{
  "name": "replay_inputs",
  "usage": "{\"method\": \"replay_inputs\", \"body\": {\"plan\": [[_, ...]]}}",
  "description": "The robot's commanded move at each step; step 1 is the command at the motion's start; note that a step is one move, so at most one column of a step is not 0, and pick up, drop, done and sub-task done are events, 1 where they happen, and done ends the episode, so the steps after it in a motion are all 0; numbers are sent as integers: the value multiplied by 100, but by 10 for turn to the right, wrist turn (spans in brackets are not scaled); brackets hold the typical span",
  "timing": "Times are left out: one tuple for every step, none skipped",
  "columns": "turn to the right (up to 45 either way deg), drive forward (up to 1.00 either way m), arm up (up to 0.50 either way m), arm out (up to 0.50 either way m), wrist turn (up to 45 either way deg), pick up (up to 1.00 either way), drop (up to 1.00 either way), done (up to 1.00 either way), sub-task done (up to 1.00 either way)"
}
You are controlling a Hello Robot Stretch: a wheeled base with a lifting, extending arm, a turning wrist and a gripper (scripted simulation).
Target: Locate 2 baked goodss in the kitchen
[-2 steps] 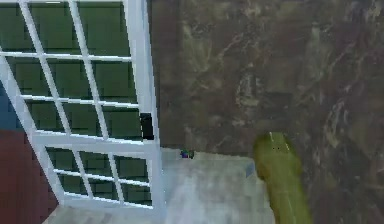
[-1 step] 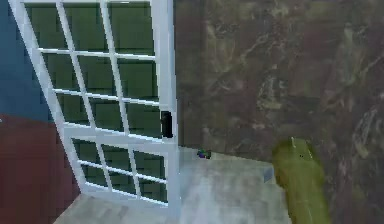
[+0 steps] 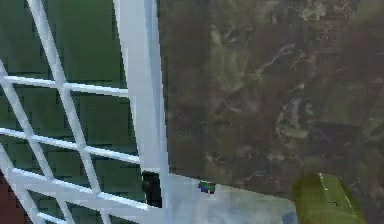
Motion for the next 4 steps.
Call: {"method": "replay_inputs", "body": {"plan": [[-450,0,0,0,0,0,0,0,0],[-270,0,0,0,0,0,0,0,0],[0,100,0,0,0,0,0,0,0],[-300,0,0,0,0,0,0,0,0]]}}
